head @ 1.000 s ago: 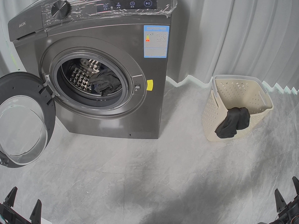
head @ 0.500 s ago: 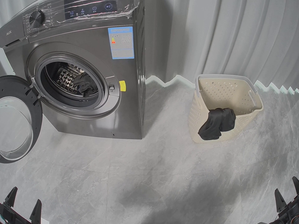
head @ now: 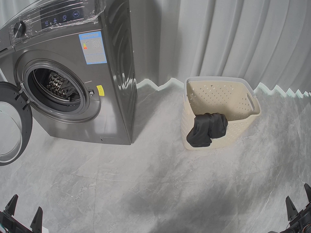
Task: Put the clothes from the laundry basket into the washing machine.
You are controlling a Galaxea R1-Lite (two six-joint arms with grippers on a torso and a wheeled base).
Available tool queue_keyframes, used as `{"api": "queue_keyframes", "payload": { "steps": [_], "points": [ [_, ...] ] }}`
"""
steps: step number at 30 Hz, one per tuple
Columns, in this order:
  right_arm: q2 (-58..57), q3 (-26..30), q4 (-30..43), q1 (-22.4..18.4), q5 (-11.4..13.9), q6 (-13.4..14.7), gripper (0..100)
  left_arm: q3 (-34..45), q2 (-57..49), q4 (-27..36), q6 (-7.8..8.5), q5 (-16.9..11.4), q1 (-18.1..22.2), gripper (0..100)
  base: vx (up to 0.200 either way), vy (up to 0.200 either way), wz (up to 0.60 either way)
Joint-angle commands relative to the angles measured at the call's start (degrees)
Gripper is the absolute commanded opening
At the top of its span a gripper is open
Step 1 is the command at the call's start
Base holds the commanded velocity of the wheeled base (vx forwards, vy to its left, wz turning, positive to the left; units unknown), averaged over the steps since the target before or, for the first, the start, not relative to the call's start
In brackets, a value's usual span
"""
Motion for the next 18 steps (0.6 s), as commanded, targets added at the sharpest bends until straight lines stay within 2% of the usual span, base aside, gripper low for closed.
{"api": "queue_keyframes", "payload": {
  "steps": [1,5,8,17,18],
  "points": [
    [0.00,0.66,0.04,0.00,0.02,-0.04,100,0.66,-0.79,0.00,-0.06,0.05,0.01,100,0.000,0.000,0.00],
    [0.00,0.66,-0.05,0.00,0.02,-0.04,100,0.66,-0.79,-0.18,-0.23,0.05,0.01,100,0.000,0.000,0.00],
    [0.00,0.66,-0.05,0.00,0.02,-0.04,100,0.66,-0.79,-0.35,-0.41,0.05,0.01,100,0.200,0.200,0.00],
    [0.00,0.66,-0.05,0.00,0.02,-0.04,100,0.75,-0.79,-0.35,-0.58,0.05,0.01,100,0.200,0.000,0.00],
    [0.00,0.66,-0.05,0.00,0.02,-0.04,100,0.75,-0.79,-0.35,-0.67,0.13,0.01,100,0.000,0.000,0.00]
  ]
}}
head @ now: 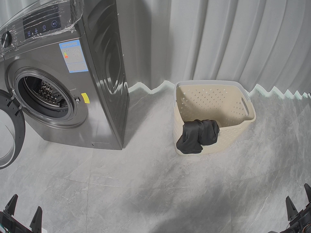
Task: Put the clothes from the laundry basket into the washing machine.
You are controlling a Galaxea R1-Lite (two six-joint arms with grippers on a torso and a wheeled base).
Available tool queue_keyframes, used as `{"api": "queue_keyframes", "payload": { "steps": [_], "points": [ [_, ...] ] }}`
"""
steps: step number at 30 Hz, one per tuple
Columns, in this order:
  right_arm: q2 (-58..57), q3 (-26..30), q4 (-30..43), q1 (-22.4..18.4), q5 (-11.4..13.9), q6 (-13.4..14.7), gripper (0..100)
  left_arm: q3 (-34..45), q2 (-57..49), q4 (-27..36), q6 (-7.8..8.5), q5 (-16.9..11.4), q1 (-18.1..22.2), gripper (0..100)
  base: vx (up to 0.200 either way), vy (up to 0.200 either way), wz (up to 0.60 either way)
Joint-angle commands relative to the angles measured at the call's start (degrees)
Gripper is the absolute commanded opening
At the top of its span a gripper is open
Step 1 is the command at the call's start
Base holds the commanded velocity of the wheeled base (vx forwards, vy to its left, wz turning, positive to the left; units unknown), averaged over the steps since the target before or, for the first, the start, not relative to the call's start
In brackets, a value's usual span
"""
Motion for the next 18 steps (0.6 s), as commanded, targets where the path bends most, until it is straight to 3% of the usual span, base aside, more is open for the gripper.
{"api": "queue_keyframes", "payload": {
  "steps": [1,5,18],
  "points": [
    [-0.05,0.66,0.11,0.00,0.02,-0.04,100,0.75,-0.84,0.01,-0.09,0.01,0.01,100,0.000,0.000,0.00],
    [-0.05,0.66,0.02,0.00,0.02,-0.04,100,0.75,-0.84,-0.16,-0.09,0.10,0.01,100,0.000,0.000,0.00],
    [-0.05,0.66,0.11,0.00,0.02,-0.04,100,0.84,-0.84,-0.25,0.00,0.10,0.01,100,0.000,-0.200,0.00]
  ]
}}
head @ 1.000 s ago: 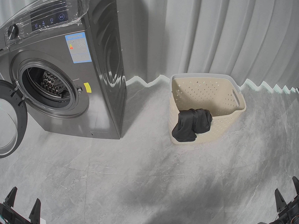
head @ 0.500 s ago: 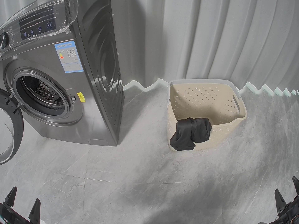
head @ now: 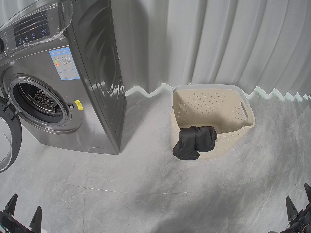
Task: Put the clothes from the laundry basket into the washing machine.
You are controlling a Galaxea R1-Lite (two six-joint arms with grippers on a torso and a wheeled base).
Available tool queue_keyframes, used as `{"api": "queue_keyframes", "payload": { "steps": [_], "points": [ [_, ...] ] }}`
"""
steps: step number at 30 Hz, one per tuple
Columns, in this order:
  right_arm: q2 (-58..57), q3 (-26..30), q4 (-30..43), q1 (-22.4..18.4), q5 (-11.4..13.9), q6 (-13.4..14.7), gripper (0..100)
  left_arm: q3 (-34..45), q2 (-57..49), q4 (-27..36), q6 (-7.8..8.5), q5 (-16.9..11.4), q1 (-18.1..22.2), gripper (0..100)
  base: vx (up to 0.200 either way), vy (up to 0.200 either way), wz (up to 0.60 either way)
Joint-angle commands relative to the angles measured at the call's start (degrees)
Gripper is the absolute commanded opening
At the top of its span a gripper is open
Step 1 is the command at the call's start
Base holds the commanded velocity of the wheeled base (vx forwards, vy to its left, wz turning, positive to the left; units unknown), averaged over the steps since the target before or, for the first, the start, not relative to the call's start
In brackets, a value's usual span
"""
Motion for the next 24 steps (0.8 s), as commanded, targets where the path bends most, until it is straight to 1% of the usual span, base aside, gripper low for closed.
{"api": "queue_keyframes", "payload": {
  "steps": [1,8,18,23,24],
  "points": [
    [-0.09,0.66,0.06,0.00,0.02,-0.02,100,0.84,-0.90,0.00,-0.01,0.00,0.01,100,0.000,-0.200,0.00],
    [-0.09,0.66,0.06,0.00,0.02,-0.02,100,0.84,-0.90,-0.09,-0.01,0.00,0.01,100,0.000,-0.200,0.00],
    [-0.17,0.66,-0.03,0.00,0.02,-0.02,100,0.84,-0.90,-0.09,0.34,-0.09,0.01,100,0.000,0.000,0.00],
    [-0.09,0.66,-0.03,0.00,0.02,-0.02,100,0.84,-0.90,-0.09,0.16,-0.09,0.01,100,0.000,0.000,0.00],
    [-0.09,0.66,-0.03,0.00,0.02,-0.02,100,0.84,-0.90,-0.09,0.16,-0.09,0.01,100,0.200,0.000,0.00]
  ]
}}
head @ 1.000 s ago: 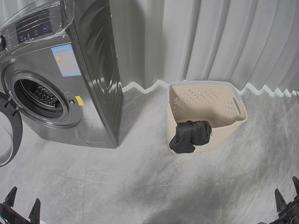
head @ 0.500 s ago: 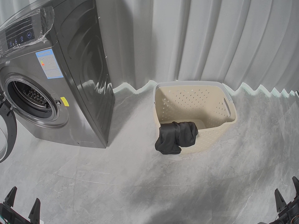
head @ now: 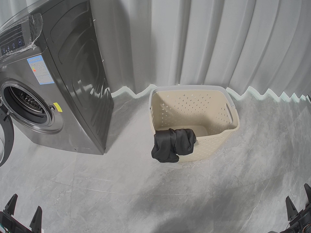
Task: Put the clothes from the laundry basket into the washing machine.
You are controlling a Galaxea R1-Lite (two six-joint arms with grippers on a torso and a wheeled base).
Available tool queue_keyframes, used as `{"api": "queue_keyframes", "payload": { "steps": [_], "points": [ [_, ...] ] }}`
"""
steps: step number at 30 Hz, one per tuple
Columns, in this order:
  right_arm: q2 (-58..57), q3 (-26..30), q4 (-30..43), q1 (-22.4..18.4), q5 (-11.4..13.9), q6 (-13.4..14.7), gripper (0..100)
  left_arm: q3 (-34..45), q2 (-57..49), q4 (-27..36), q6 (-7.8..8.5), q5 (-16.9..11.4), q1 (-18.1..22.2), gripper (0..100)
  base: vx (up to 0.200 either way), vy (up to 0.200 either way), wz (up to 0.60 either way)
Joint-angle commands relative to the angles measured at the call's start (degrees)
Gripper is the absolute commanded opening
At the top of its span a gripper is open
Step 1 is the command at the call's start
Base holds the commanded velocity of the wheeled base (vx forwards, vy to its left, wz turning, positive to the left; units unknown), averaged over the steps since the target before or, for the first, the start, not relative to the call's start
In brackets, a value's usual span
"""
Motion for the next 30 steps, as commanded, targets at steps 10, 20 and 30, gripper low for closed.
{"api": "queue_keyframes", "payload": {
  "steps": [10,20,30],
  "points": [
    [-0.20,0.57,0.24,0.00,0.12,-0.22,100,0.84,-0.93,0.02,-0.23,0.07,0.05,100,0.100,0.000,0.00],
    [1.30,-7.69,-4.77,-0.09,0.39,-0.22,100,0.84,-0.93,0.02,0.12,-0.01,0.05,100,0.000,0.000,0.00],
    [32.85,-10.59,-6.53,2.64,13.83,6.02,100,0.84,-0.93,0.02,0.38,-0.10,0.05,100,0.000,0.000,0.00]
  ]
}}
